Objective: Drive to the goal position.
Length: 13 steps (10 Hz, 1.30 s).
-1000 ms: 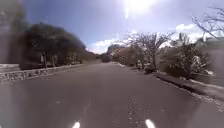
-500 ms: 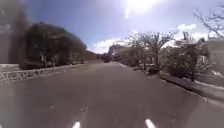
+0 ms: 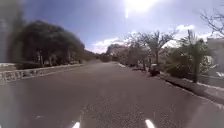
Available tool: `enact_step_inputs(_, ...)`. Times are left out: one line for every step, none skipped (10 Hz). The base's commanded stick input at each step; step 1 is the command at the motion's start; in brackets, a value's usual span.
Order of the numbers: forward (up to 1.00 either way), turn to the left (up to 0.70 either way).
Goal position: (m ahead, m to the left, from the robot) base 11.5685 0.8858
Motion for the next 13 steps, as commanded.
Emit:
enact_step_inputs(0.5,0.0)
enact_step_inputs(0.5,0.0)
enact_step_inputs(0.5,0.0)
enact_step_inputs(0.5,0.0)
enact_step_inputs(0.5,0.0)
enact_step_inputs(0.5,0.0)
enact_step_inputs(0.5,0.0)
enact_step_inputs(0.5,0.0)
enact_step_inputs(0.5,0.0)
enact_step_inputs(0.5,0.0)
enact_step_inputs(0.5,0.0)
enact_step_inputs(0.5,0.0)
enact_step_inputs(0.5,0.0)
